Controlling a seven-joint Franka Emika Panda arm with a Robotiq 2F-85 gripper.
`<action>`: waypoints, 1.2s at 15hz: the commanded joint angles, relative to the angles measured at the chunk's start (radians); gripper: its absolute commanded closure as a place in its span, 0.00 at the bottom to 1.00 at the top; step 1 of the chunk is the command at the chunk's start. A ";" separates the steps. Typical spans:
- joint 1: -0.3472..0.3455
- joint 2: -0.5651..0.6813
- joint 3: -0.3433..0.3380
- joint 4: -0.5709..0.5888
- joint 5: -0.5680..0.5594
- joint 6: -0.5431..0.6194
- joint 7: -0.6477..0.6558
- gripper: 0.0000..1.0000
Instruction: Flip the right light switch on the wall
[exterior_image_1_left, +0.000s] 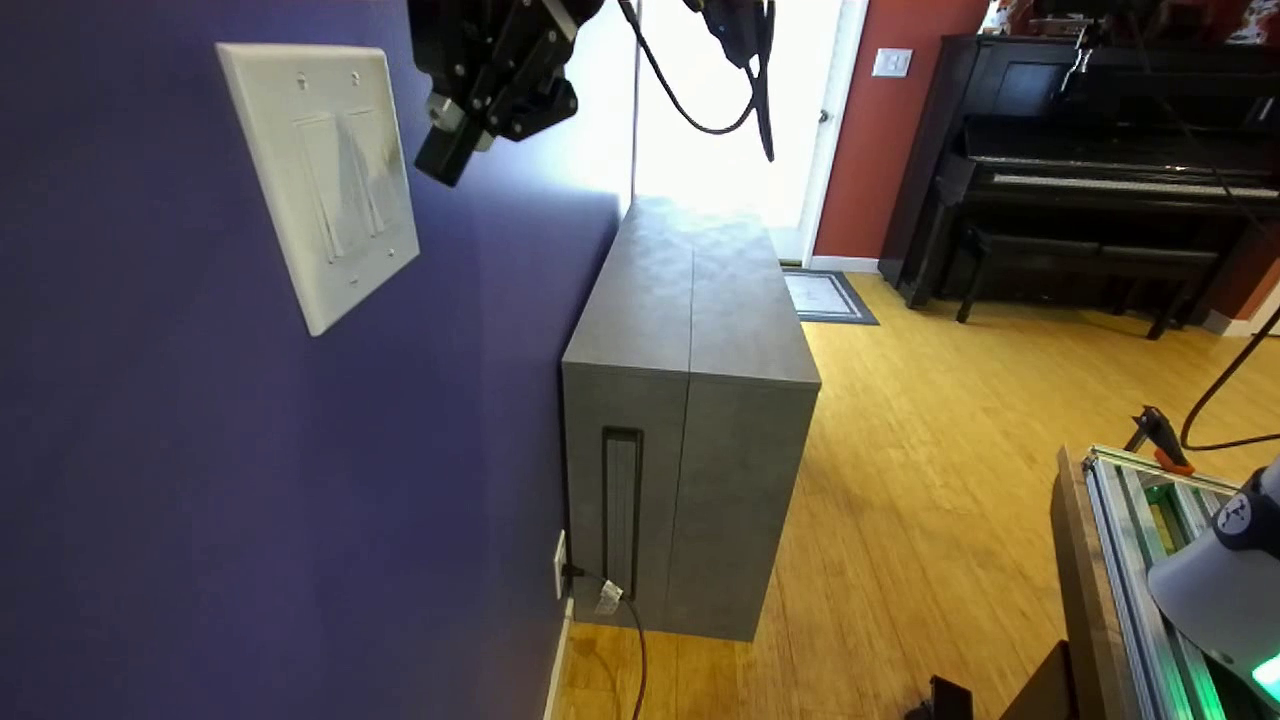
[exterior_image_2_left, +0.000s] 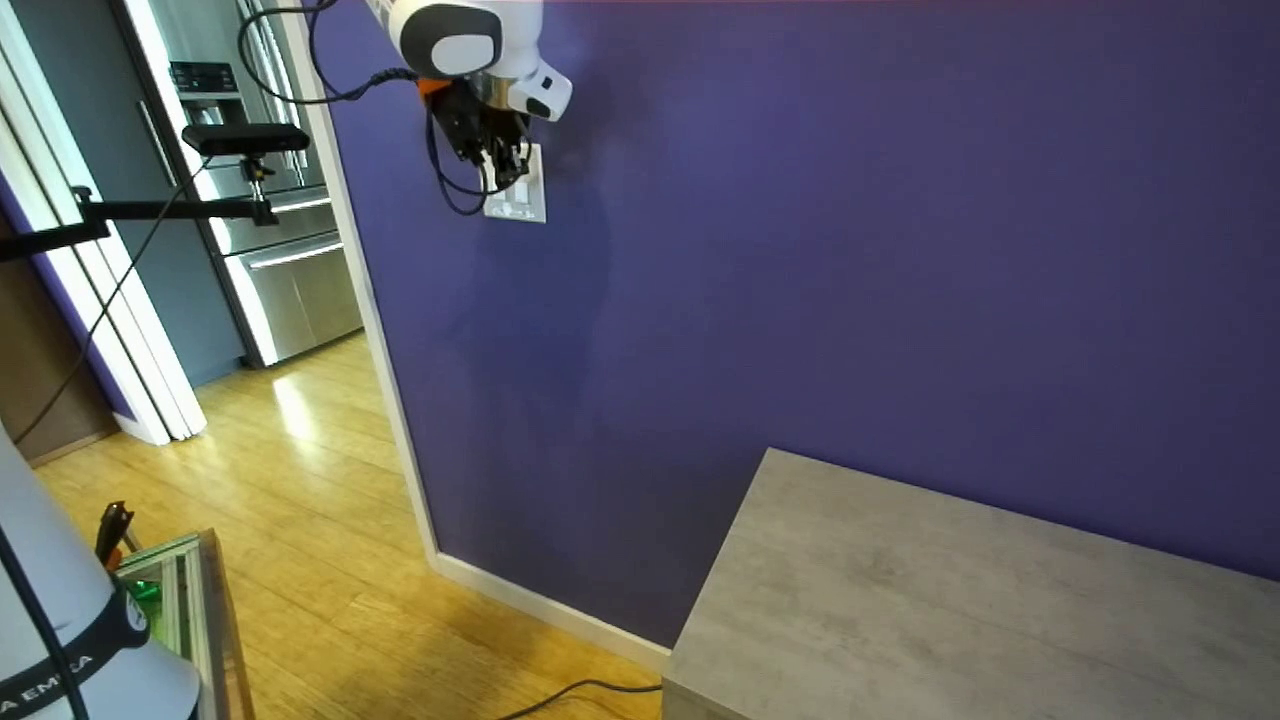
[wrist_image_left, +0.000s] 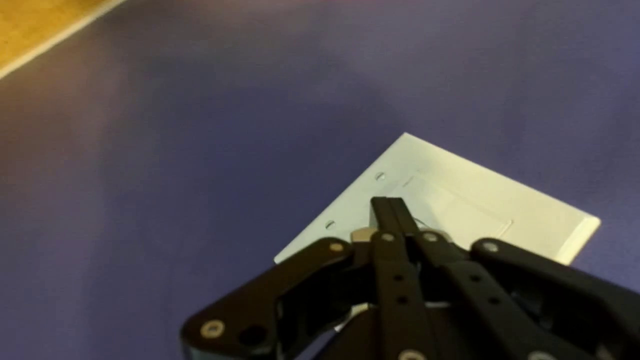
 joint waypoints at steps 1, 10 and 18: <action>-0.007 -0.042 -0.017 0.068 -0.239 -0.220 0.163 1.00; 0.019 -0.103 0.021 0.231 -0.660 -0.628 0.194 0.27; 0.006 -0.226 0.013 0.136 -0.740 -0.643 -0.072 0.00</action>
